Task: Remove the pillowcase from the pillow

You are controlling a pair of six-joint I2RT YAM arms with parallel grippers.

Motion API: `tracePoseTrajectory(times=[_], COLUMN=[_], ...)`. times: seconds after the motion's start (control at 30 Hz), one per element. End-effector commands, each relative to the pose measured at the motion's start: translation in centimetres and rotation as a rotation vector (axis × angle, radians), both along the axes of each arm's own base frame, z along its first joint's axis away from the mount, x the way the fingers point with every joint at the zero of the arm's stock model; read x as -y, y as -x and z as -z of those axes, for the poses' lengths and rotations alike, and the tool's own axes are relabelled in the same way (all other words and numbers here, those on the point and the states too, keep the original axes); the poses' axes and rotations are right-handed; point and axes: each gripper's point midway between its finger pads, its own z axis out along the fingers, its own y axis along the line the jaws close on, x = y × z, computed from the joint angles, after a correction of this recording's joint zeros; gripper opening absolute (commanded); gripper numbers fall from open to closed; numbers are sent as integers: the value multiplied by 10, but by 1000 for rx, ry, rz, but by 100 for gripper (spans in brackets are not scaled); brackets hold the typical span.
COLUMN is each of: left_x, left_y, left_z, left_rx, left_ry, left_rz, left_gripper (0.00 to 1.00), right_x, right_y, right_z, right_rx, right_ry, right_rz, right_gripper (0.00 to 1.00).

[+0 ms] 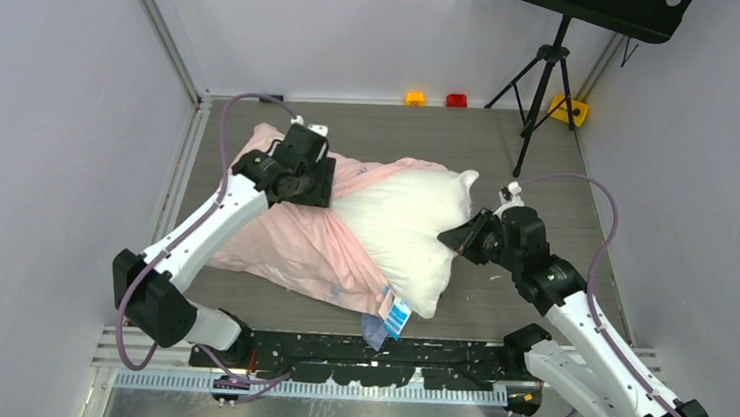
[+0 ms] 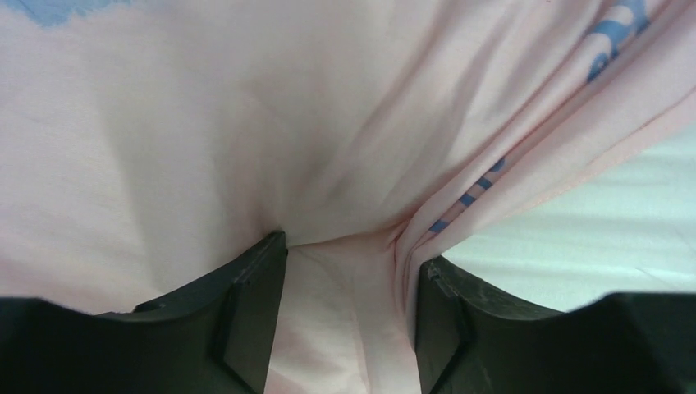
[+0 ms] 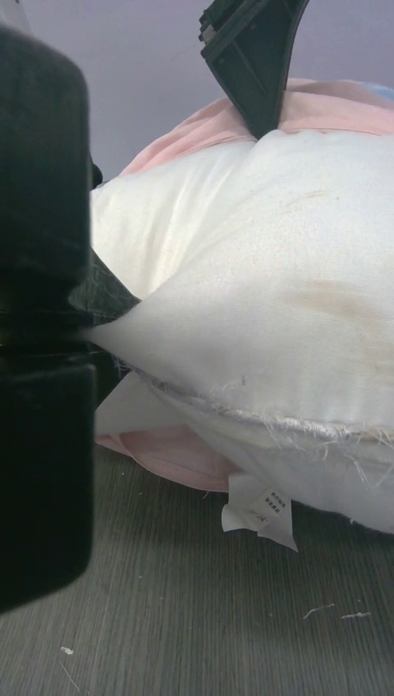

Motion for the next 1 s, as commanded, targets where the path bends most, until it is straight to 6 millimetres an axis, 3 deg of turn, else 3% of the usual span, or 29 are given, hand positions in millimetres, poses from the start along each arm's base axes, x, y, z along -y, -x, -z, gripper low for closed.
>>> tracePoseTrajectory(times=[0.0, 0.1, 0.2, 0.27, 0.33, 0.5, 0.63, 0.83, 0.9, 0.97], left_x=[-9, 30, 81, 111, 126, 138, 159, 188, 193, 192], left_y=[15, 37, 78, 110, 135, 171, 187, 184, 172, 165], left_z=[-13, -50, -84, -97, -102, -86, -51, -24, -17, -12], left_rx=[-17, 9, 32, 28, 25, 44, -6, 11, 52, 78], left_ry=[63, 215, 333, 405, 441, 512, 549, 613, 618, 590], left_rz=[49, 161, 320, 391, 410, 353, 324, 242, 182, 159], left_gripper=[60, 69, 74, 76, 78, 80, 80, 87, 89, 79], right_x=[2, -24, -36, -41, -45, -52, -56, -55, -52, -51], right_y=[-26, -39, -59, -71, -82, -97, -99, -97, -93, -91], right_z=[-55, -84, -101, -111, -113, -119, -119, -120, -121, -122], right_rx=[126, 120, 137, 160, 161, 168, 161, 157, 160, 163], right_ry=[-31, -149, -217, -250, -255, -276, -287, -296, -292, -293], right_rz=[43, -12, 0, 14, 24, 34, 29, 36, 40, 42], right_gripper=[0, 0, 0, 0, 0, 0, 0, 0, 0, 0])
